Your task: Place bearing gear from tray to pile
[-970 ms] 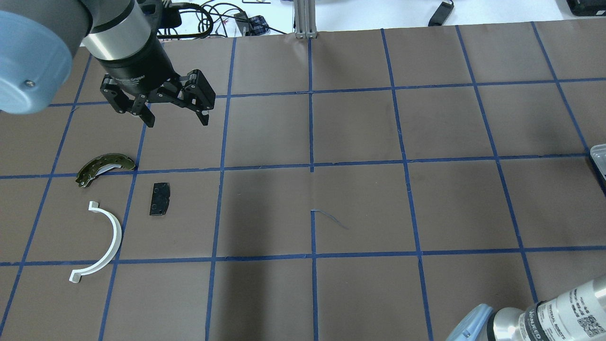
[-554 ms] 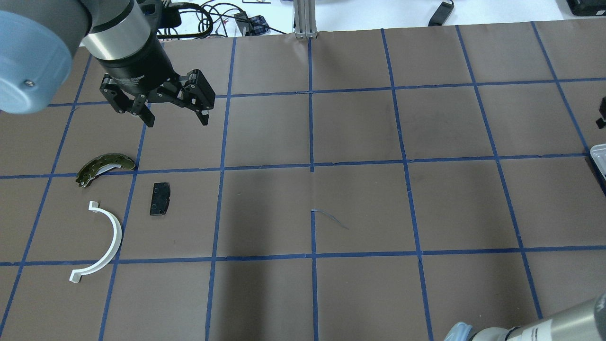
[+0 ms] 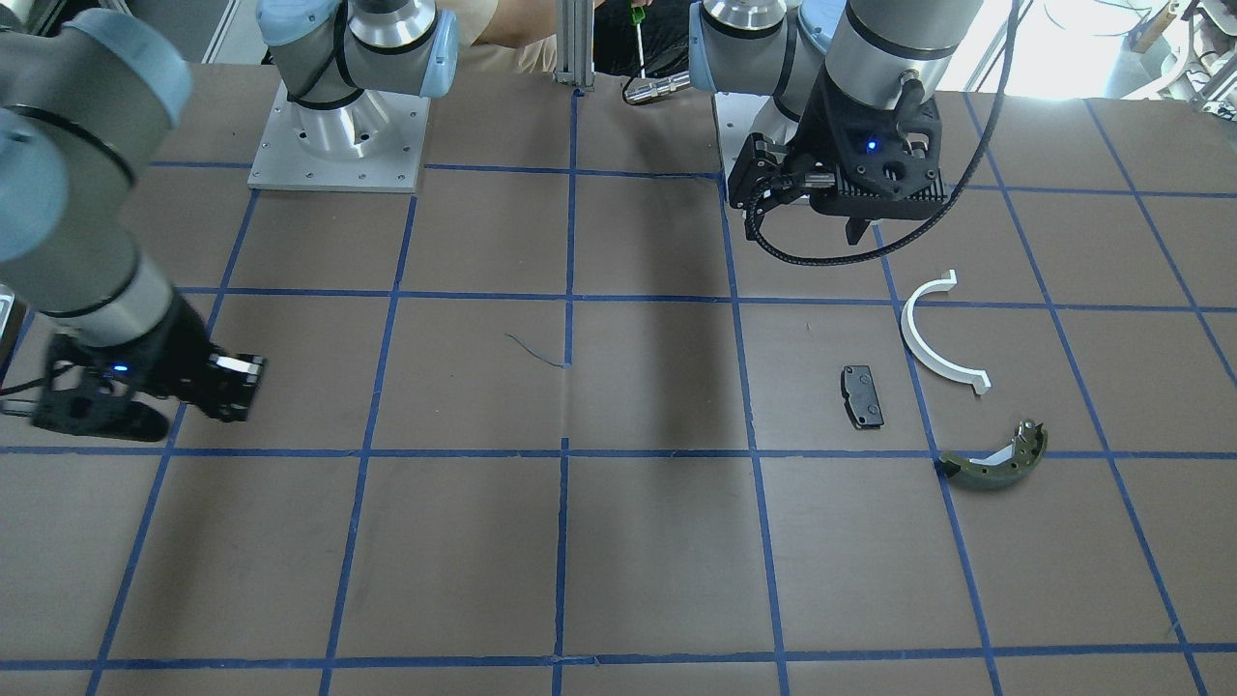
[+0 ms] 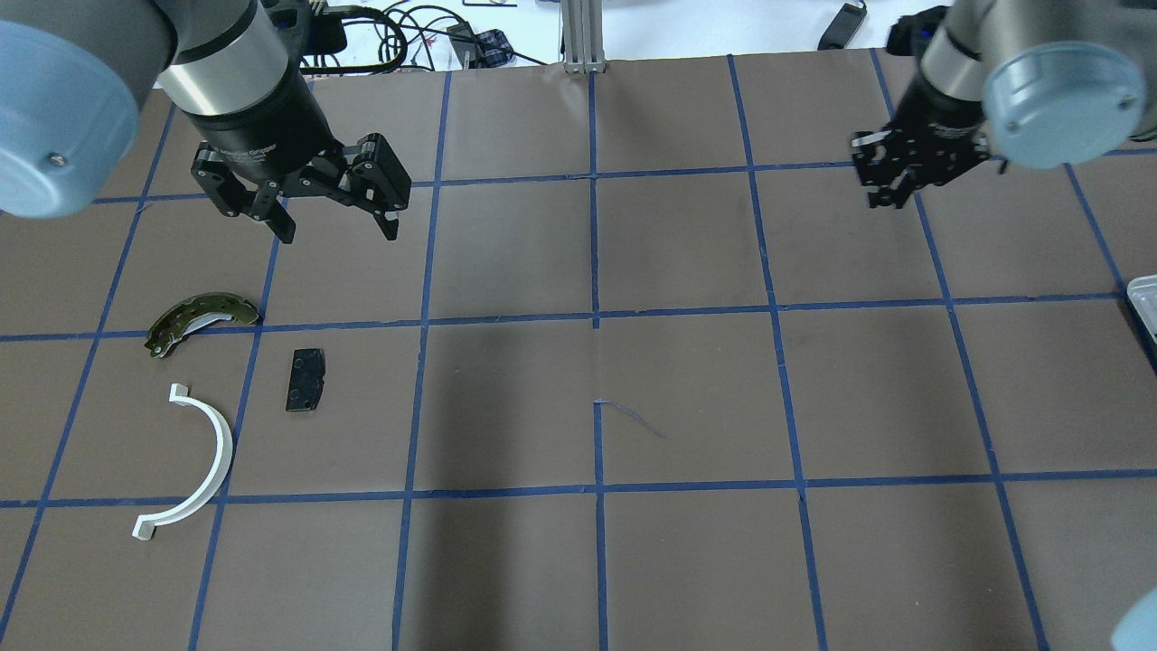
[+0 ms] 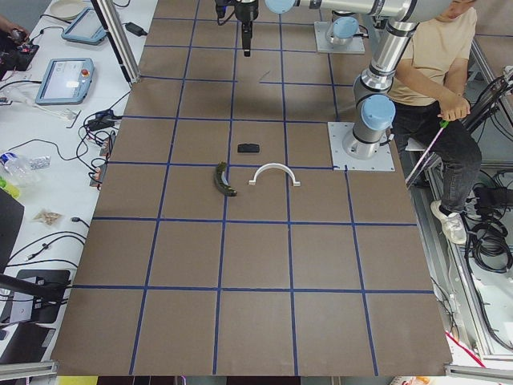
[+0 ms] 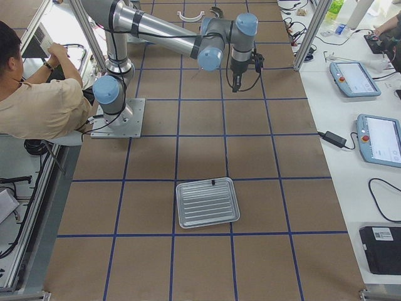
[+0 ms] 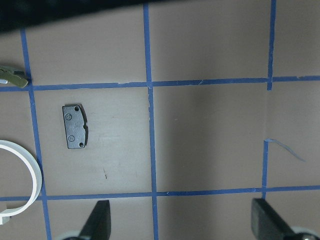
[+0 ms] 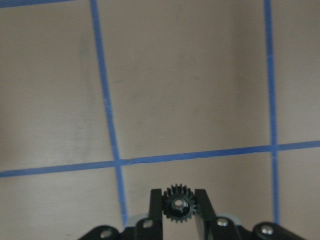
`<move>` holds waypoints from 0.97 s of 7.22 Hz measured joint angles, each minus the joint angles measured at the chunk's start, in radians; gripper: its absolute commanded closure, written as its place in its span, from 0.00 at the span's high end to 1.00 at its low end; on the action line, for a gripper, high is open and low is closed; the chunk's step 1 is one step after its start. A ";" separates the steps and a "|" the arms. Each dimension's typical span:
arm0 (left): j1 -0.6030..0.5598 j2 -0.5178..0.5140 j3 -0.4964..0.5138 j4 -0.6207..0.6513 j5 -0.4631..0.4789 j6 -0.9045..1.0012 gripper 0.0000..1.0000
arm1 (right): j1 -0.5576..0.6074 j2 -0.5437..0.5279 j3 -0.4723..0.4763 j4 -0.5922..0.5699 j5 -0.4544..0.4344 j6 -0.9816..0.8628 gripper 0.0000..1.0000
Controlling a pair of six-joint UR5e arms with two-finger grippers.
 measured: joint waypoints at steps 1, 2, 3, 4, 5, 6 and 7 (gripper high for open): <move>0.000 0.001 -0.001 0.000 0.000 0.000 1.00 | 0.124 0.033 0.000 -0.052 0.003 0.150 0.14; 0.000 0.001 -0.001 0.000 0.000 0.000 1.00 | 0.233 0.081 0.000 -0.119 0.001 0.288 0.13; 0.000 0.001 -0.001 0.000 0.000 0.000 1.00 | 0.329 0.141 0.000 -0.191 -0.012 0.412 0.14; 0.000 0.001 -0.002 0.000 0.000 0.000 1.00 | 0.406 0.198 -0.001 -0.261 -0.030 0.507 0.14; 0.000 0.001 -0.003 0.000 0.000 0.000 1.00 | 0.459 0.241 -0.002 -0.313 -0.041 0.575 0.14; 0.000 0.001 -0.003 0.000 0.000 0.000 1.00 | 0.488 0.268 -0.002 -0.341 -0.043 0.625 0.16; 0.000 0.001 -0.003 0.000 0.000 0.001 1.00 | 0.507 0.282 -0.001 -0.352 -0.040 0.658 0.19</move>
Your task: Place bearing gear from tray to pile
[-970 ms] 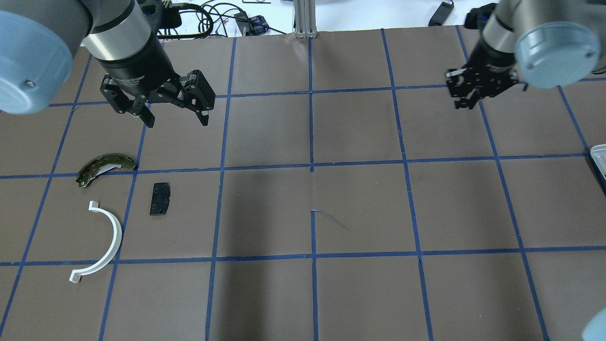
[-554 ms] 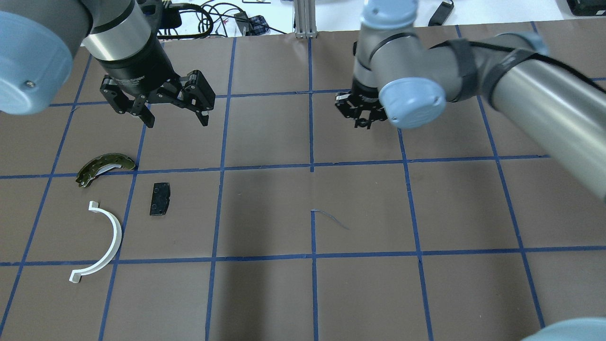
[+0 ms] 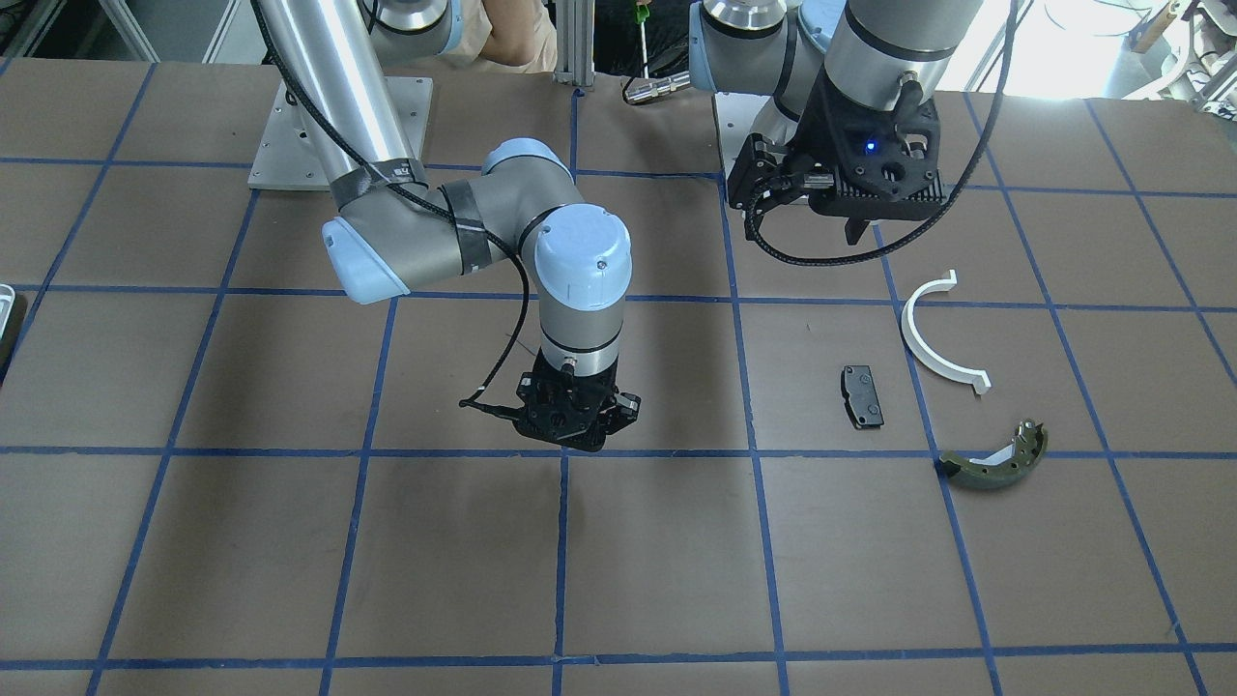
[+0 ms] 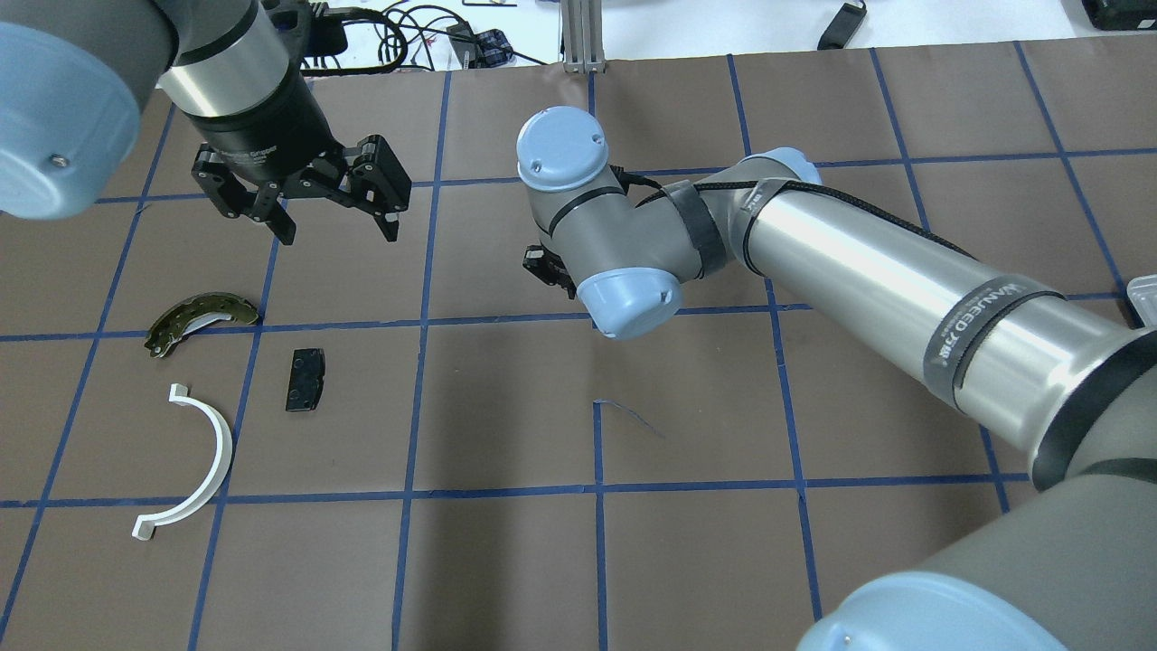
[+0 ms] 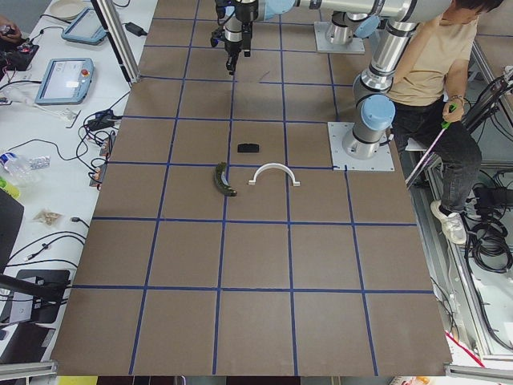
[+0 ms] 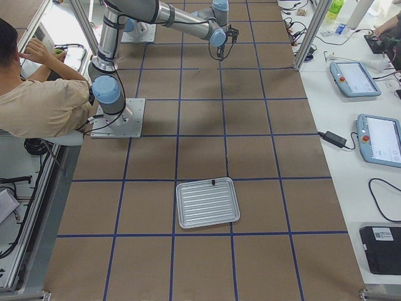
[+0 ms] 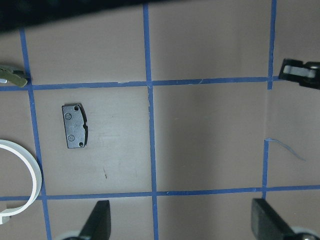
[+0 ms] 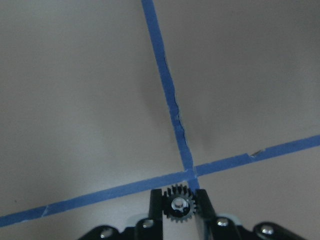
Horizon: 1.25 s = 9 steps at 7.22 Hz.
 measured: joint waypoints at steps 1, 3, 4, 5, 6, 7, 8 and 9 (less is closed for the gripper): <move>0.000 0.000 -0.001 0.000 0.000 0.001 1.00 | 0.017 0.006 0.001 0.001 0.003 0.015 0.23; 0.000 0.002 -0.003 0.000 0.000 0.001 1.00 | 0.042 0.010 0.004 0.012 0.026 0.023 0.33; 0.000 0.004 -0.006 0.000 0.000 0.002 1.00 | 0.048 0.009 0.009 0.013 0.036 0.023 0.40; 0.000 0.005 -0.009 0.000 0.000 0.002 1.00 | 0.051 0.009 0.023 0.009 0.040 0.024 0.53; 0.000 0.006 -0.010 0.000 0.000 0.002 1.00 | 0.051 0.007 0.047 0.000 0.040 0.022 0.87; 0.000 0.007 -0.010 0.000 0.000 0.003 1.00 | 0.052 0.005 0.072 -0.024 0.039 0.019 1.00; 0.000 0.007 -0.011 0.000 0.000 0.003 1.00 | 0.050 0.003 0.085 -0.055 0.039 0.015 1.00; 0.000 0.007 -0.012 0.000 0.000 0.002 1.00 | 0.039 -0.004 0.087 -0.073 0.036 -0.011 1.00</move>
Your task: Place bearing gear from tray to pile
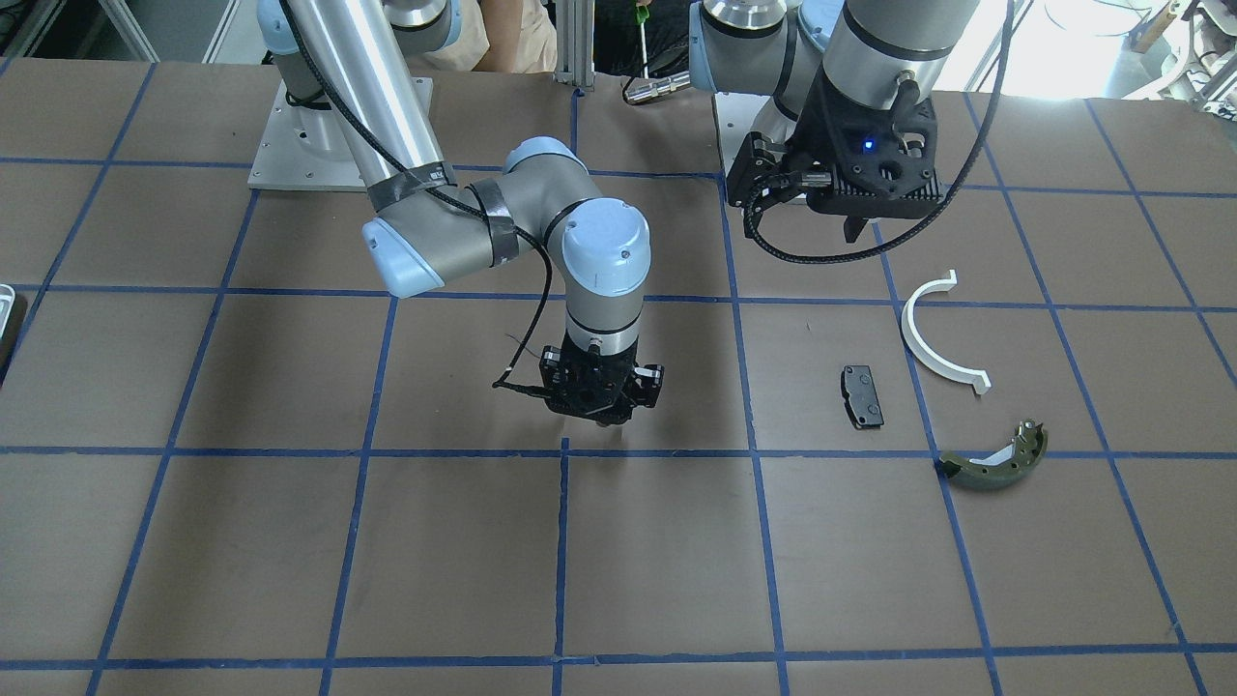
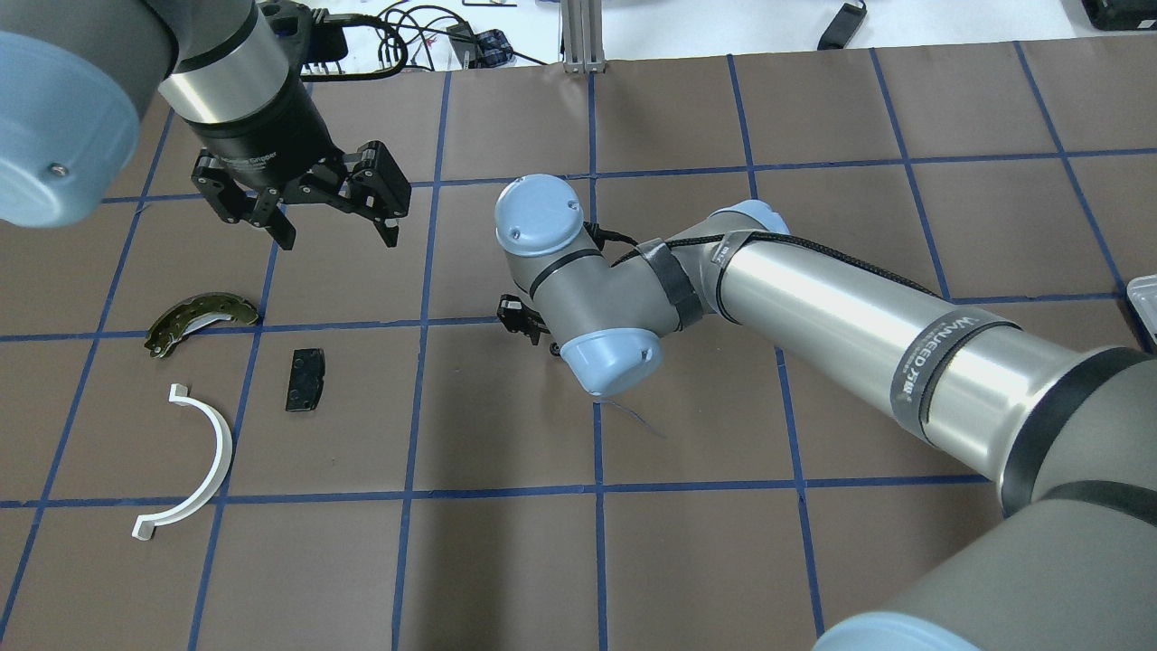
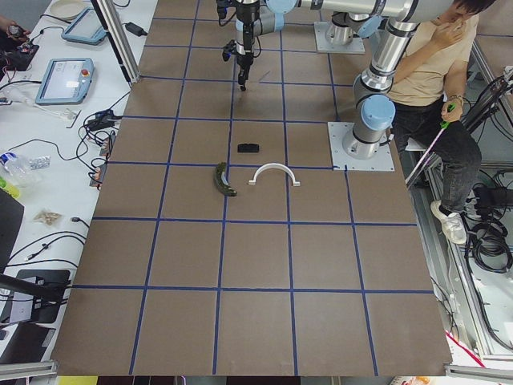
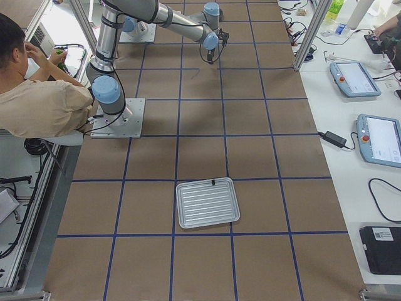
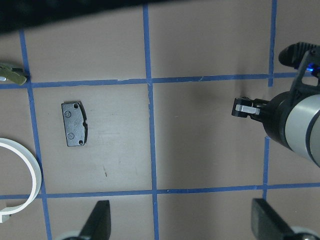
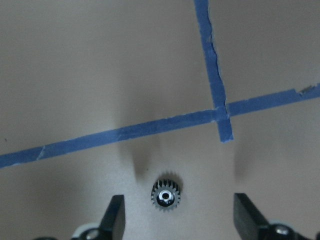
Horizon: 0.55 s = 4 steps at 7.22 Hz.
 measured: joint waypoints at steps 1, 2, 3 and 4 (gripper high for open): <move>-0.001 -0.003 -0.001 0.000 0.000 -0.001 1.00 | -0.031 -0.019 0.000 -0.002 -0.005 -0.064 1.00; -0.002 -0.013 -0.001 0.014 0.000 -0.004 1.00 | -0.088 -0.047 0.002 0.015 -0.006 -0.155 1.00; -0.005 -0.031 -0.007 0.048 -0.002 -0.012 1.00 | -0.174 -0.078 0.003 0.050 -0.004 -0.290 1.00; -0.009 -0.051 -0.024 0.090 -0.005 -0.023 1.00 | -0.270 -0.111 0.004 0.094 -0.003 -0.448 1.00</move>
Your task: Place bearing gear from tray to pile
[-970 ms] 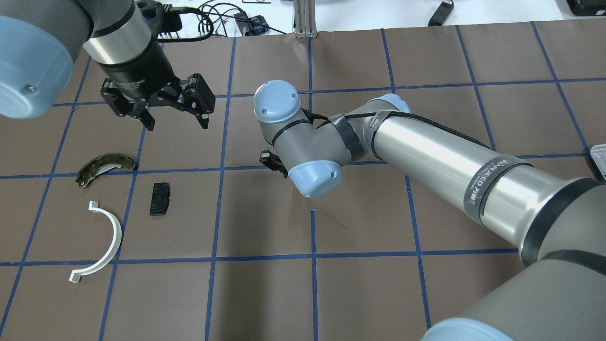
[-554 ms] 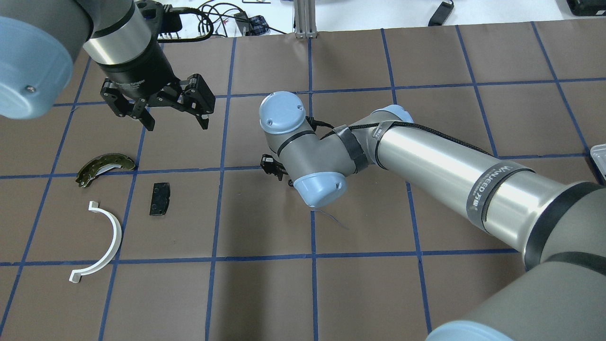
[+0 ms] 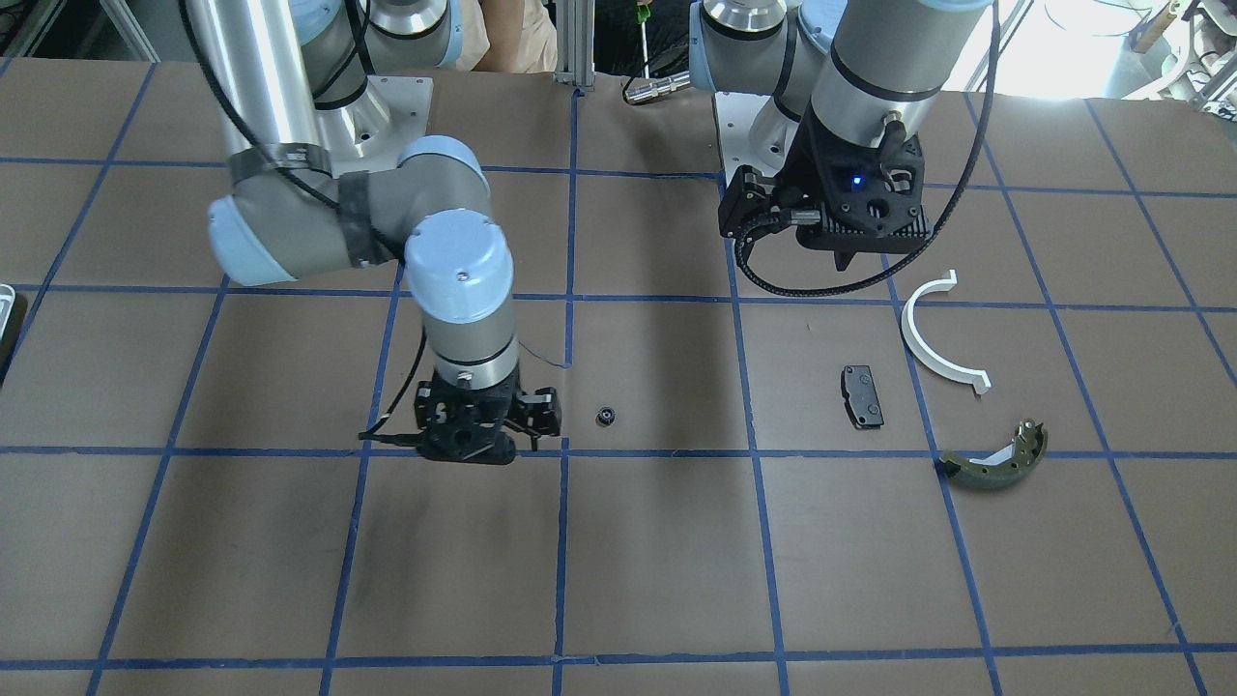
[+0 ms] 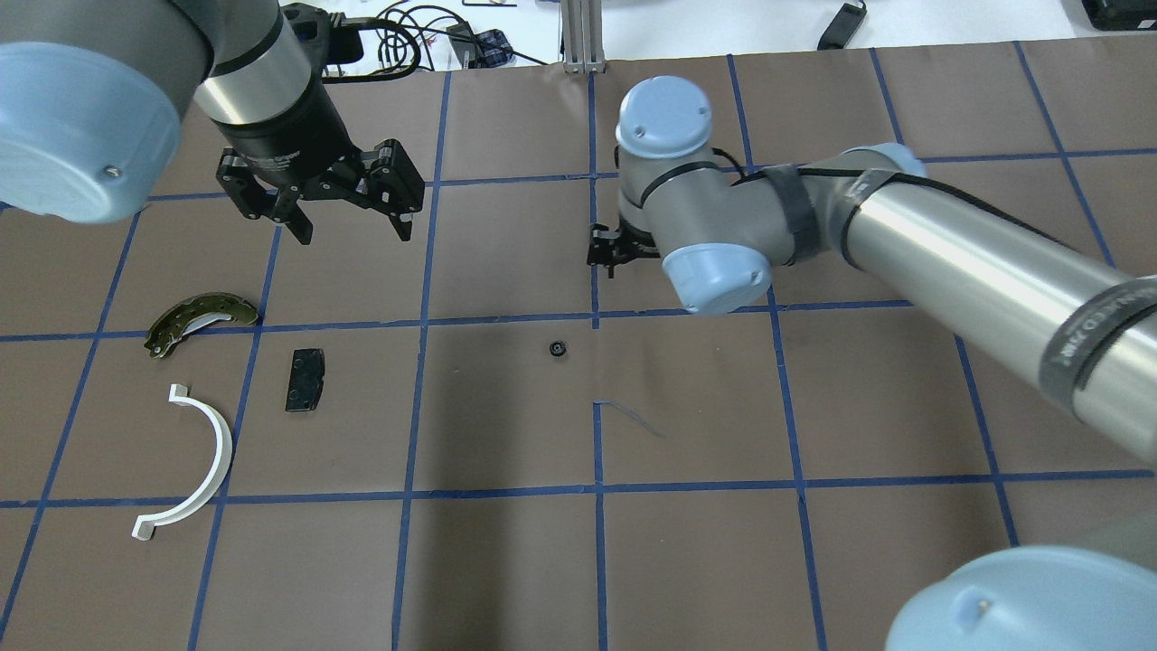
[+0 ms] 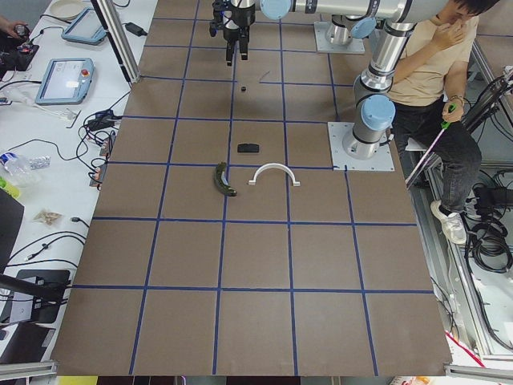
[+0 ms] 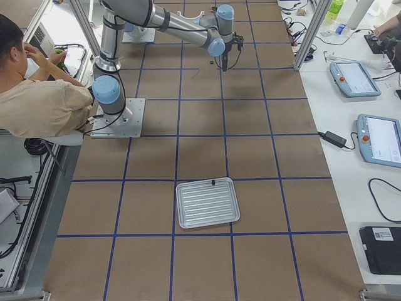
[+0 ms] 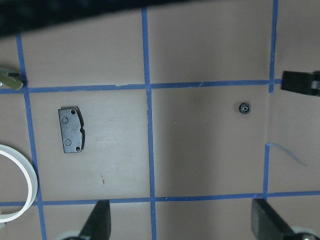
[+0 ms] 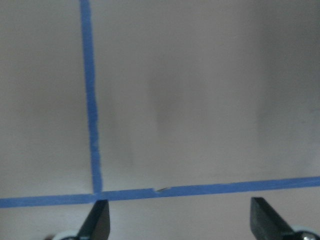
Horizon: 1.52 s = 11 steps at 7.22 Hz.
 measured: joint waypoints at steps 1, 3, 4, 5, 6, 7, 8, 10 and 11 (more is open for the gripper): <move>-0.006 -0.027 -0.033 0.068 -0.004 -0.022 1.00 | -0.094 -0.045 0.000 0.057 0.001 -0.163 1.00; -0.048 -0.077 -0.115 0.219 -0.008 -0.073 1.00 | -0.251 -0.139 0.000 0.175 0.001 -0.456 1.00; -0.077 -0.100 -0.156 0.274 -0.007 -0.104 1.00 | -0.335 -0.180 0.000 0.229 0.000 -0.601 0.99; -0.103 -0.126 -0.187 0.327 -0.007 -0.125 1.00 | -0.414 -0.206 0.000 0.262 0.000 -0.734 0.98; -0.130 -0.157 -0.208 0.375 -0.006 -0.148 1.00 | -0.493 -0.219 0.000 0.281 0.000 -0.868 0.97; -0.159 -0.196 -0.223 0.421 -0.006 -0.173 1.00 | -0.574 -0.224 0.000 0.294 0.001 -1.000 0.96; -0.185 -0.237 -0.234 0.470 -0.006 -0.199 1.00 | -0.662 -0.225 0.001 0.303 0.003 -1.130 0.95; -0.226 -0.305 -0.244 0.552 -0.004 -0.247 1.00 | -0.841 -0.214 0.004 0.306 0.014 -1.400 0.95; -0.238 -0.338 -0.244 0.587 -0.005 -0.257 1.00 | -0.918 -0.203 0.005 0.301 0.021 -1.545 0.95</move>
